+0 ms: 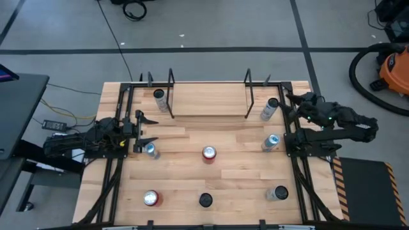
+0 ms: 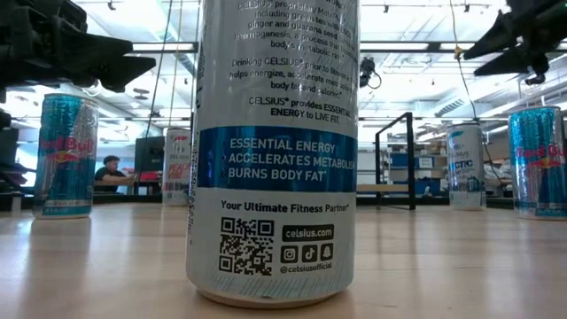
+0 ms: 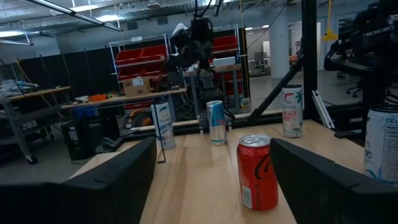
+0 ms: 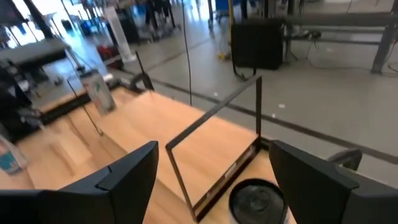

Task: Place canned beverage on shelf
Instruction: Put the top white-blue soda can on the shelf

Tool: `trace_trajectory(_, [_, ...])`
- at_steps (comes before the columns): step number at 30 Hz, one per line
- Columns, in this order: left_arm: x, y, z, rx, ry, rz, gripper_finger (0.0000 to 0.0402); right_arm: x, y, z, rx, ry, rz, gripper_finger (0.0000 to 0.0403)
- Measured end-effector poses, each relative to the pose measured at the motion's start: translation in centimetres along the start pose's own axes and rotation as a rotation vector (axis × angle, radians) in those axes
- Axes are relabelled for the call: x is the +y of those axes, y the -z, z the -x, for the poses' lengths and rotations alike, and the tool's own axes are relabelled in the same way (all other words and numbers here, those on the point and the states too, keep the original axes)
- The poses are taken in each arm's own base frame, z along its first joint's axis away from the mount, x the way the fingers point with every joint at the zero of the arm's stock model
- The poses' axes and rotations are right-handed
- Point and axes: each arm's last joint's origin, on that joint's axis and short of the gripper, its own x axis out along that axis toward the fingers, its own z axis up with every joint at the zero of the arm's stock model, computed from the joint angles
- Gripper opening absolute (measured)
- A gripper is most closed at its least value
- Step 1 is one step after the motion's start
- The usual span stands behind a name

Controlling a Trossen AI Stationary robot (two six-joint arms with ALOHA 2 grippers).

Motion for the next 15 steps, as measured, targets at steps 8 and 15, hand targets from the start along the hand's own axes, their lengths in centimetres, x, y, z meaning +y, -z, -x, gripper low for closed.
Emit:
trace_trajectory(8, [0.0,0.0,0.0,0.000,-0.003,0.000,0.0315,1.9,0.2,-2.0,0.094,0.045,0.008,0.0315])
trace_trajectory(15, [0.0,0.0,0.0,0.000,-0.003,-0.001,0.0315,2.8,0.1,-2.7,0.104,0.049,0.040,0.0315])
